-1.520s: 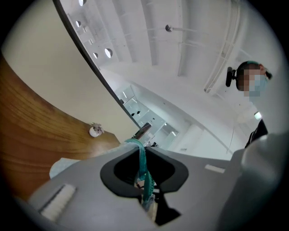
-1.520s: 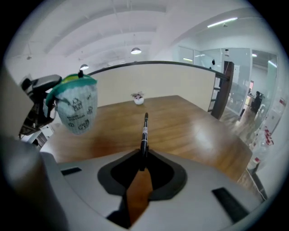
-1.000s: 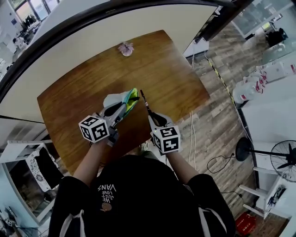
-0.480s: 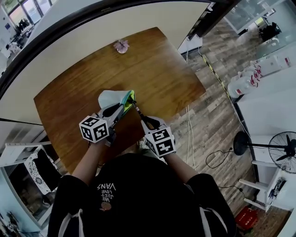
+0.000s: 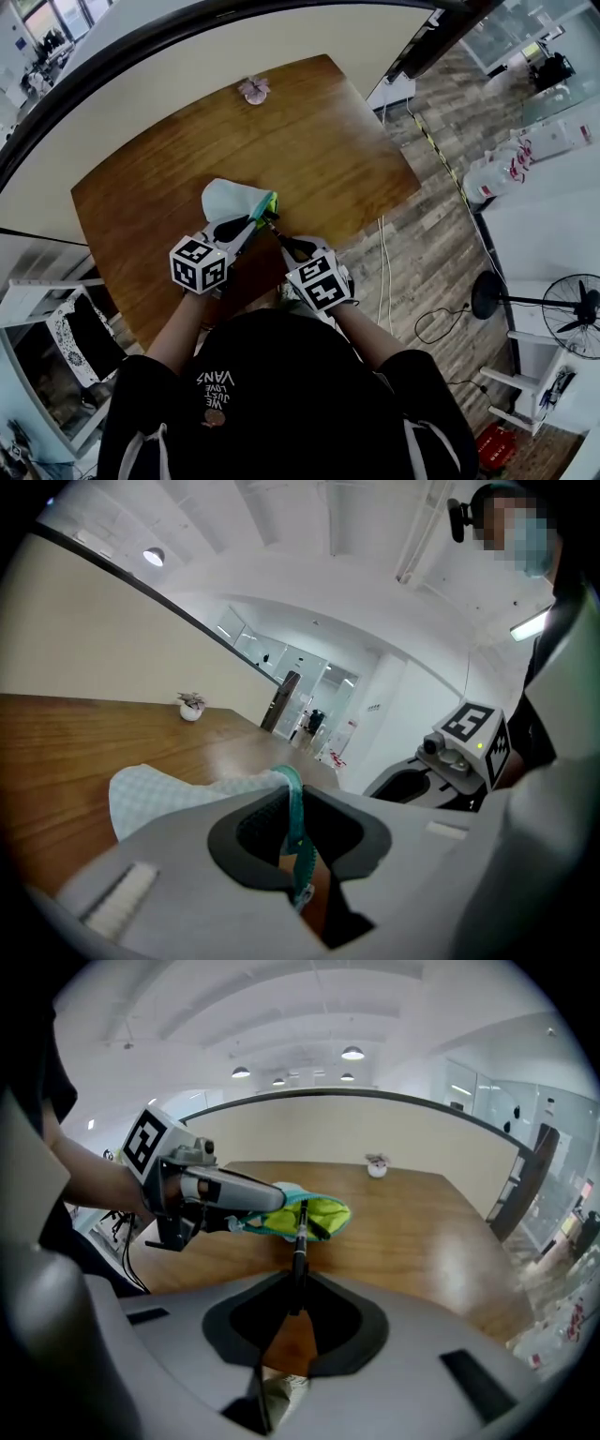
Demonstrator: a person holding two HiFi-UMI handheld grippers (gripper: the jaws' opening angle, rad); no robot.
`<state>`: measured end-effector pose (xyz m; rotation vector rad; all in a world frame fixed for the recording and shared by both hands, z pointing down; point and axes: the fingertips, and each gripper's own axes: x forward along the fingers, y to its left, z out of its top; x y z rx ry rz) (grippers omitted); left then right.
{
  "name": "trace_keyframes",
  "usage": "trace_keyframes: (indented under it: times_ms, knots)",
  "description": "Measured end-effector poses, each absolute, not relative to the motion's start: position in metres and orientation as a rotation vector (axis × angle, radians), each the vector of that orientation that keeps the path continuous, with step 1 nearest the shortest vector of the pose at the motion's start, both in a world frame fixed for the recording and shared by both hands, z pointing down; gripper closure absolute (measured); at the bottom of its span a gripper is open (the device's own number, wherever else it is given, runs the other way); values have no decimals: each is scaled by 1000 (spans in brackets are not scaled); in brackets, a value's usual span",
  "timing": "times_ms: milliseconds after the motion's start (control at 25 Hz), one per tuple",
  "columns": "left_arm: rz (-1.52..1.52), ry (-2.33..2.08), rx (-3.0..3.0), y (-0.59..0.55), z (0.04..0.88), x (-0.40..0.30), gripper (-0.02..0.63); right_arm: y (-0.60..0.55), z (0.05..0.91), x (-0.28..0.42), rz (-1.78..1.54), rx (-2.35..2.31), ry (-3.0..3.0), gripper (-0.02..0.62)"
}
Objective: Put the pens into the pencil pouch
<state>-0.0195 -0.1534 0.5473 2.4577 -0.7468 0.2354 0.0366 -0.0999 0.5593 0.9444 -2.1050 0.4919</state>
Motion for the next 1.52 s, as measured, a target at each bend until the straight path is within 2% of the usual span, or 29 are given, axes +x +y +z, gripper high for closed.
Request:
trace_keyframes:
  times_ms: [840, 1240, 1520]
  knots:
    - [248, -627, 2541, -127, 538, -4, 554, -135, 562, -3, 238, 583, -2045, 526]
    - [-143, -676, 2422, -151, 496, -24, 554, -169, 510, -13, 179, 754, -2230, 512]
    - [-364, -691, 2318, -171, 474, -43, 554, -187, 467, 23, 263, 1077, -2337, 511]
